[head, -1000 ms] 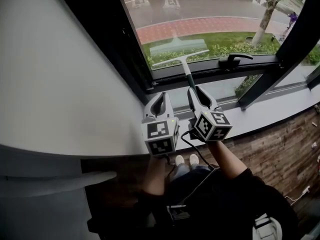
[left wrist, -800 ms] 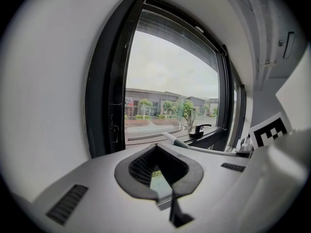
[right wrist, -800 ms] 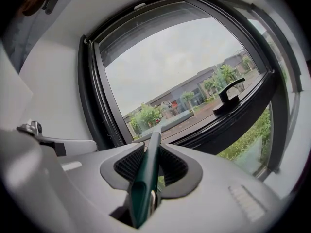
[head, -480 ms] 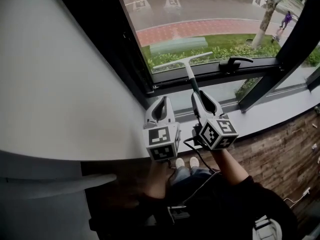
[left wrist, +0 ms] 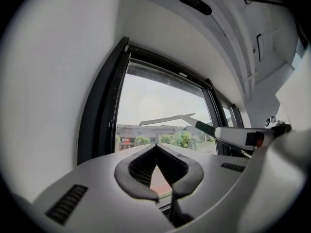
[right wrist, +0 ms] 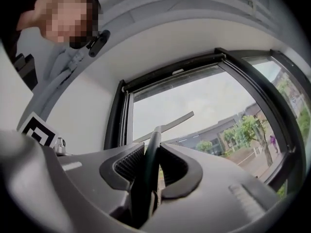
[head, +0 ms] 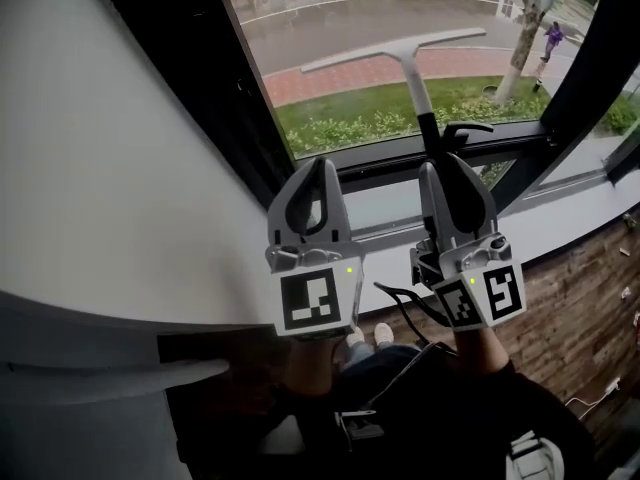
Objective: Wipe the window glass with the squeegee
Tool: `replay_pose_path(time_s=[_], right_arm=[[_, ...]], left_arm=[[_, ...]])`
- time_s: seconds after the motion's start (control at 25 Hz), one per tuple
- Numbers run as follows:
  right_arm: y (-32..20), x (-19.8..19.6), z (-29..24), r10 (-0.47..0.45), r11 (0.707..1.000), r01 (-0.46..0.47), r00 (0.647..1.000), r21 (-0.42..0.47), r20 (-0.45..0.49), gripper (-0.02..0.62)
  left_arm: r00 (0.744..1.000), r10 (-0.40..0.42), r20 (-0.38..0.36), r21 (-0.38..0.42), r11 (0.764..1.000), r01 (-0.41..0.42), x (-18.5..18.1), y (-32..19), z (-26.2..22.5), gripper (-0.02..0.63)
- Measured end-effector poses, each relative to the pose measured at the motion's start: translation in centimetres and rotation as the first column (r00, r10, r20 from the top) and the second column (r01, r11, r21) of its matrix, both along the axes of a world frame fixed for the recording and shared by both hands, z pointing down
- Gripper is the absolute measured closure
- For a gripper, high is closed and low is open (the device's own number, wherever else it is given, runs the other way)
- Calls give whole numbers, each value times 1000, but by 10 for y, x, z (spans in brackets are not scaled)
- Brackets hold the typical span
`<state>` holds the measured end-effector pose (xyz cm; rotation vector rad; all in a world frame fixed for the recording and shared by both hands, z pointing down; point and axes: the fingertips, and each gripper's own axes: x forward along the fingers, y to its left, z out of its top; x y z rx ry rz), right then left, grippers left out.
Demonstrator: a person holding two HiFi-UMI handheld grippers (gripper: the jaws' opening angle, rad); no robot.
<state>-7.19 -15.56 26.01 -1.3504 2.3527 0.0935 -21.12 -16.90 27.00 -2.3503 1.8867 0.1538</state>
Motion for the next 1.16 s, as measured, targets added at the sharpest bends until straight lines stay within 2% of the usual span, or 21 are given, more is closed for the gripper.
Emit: replay_pose_path(time_s=[0.12, 0.24, 0.52, 1.16], right_arm=[[8, 8, -16, 36, 998, -35, 999, 56, -18, 499], [12, 13, -24, 50, 995, -48, 999, 87, -12, 499], [14, 25, -30, 60, 993, -60, 998, 102, -3, 499], [5, 30, -27, 22, 995, -25, 999, 93, 26, 499]], left_arm=[[1000, 10, -2, 78, 997, -10, 5, 9, -21, 604], [1000, 15, 15, 104, 994, -16, 10, 13, -28, 604], [999, 34, 16, 109, 993, -36, 23, 15, -29, 604], [1000, 21, 17, 98, 995, -23, 30, 9, -26, 604]])
